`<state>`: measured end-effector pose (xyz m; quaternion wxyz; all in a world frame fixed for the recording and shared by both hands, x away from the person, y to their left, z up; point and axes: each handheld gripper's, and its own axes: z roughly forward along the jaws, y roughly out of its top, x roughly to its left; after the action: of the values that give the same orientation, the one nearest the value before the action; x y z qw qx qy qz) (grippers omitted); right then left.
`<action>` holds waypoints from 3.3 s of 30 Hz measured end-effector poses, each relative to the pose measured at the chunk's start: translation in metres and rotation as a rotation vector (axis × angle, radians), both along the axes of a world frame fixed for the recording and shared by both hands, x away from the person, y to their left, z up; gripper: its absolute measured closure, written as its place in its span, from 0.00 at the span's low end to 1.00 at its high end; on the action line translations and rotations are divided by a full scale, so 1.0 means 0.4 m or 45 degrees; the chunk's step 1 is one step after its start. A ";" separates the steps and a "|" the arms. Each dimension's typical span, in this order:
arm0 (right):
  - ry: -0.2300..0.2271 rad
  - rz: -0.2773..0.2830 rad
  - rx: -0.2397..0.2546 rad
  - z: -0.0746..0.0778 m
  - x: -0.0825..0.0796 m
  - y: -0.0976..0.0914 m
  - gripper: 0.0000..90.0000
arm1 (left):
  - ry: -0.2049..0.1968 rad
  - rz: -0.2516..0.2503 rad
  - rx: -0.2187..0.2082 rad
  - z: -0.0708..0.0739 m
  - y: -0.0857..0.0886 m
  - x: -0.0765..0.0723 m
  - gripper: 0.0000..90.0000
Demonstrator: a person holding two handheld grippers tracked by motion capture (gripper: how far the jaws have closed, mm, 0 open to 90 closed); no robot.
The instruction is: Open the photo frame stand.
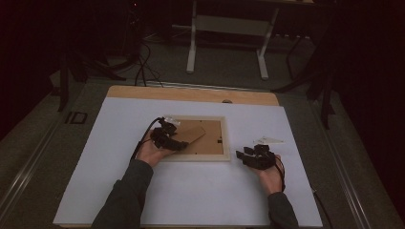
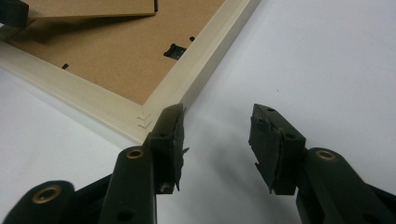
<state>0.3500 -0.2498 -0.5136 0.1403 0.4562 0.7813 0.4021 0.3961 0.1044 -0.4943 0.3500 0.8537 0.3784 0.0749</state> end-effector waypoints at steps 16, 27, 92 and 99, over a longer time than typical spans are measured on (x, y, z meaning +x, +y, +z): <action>-0.027 -0.002 0.003 0.021 -0.003 -0.001 0.60 | -0.098 -0.019 0.041 0.010 -0.009 -0.021 0.42; -0.036 0.021 -0.012 0.033 0.006 0.013 0.60 | -0.155 -0.028 0.060 0.018 -0.014 -0.034 0.42; -0.076 0.097 -0.151 0.117 0.089 0.074 0.59 | -0.446 -0.019 0.146 0.041 -0.039 -0.131 0.42; -0.072 0.101 -0.147 0.118 0.101 0.084 0.59 | -0.489 -0.018 0.165 0.043 -0.044 -0.146 0.42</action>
<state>0.3903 -0.2161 -0.4664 0.1724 0.4046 0.8163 0.3745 0.3378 0.0867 -0.4771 0.3606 0.8471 0.2930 0.2579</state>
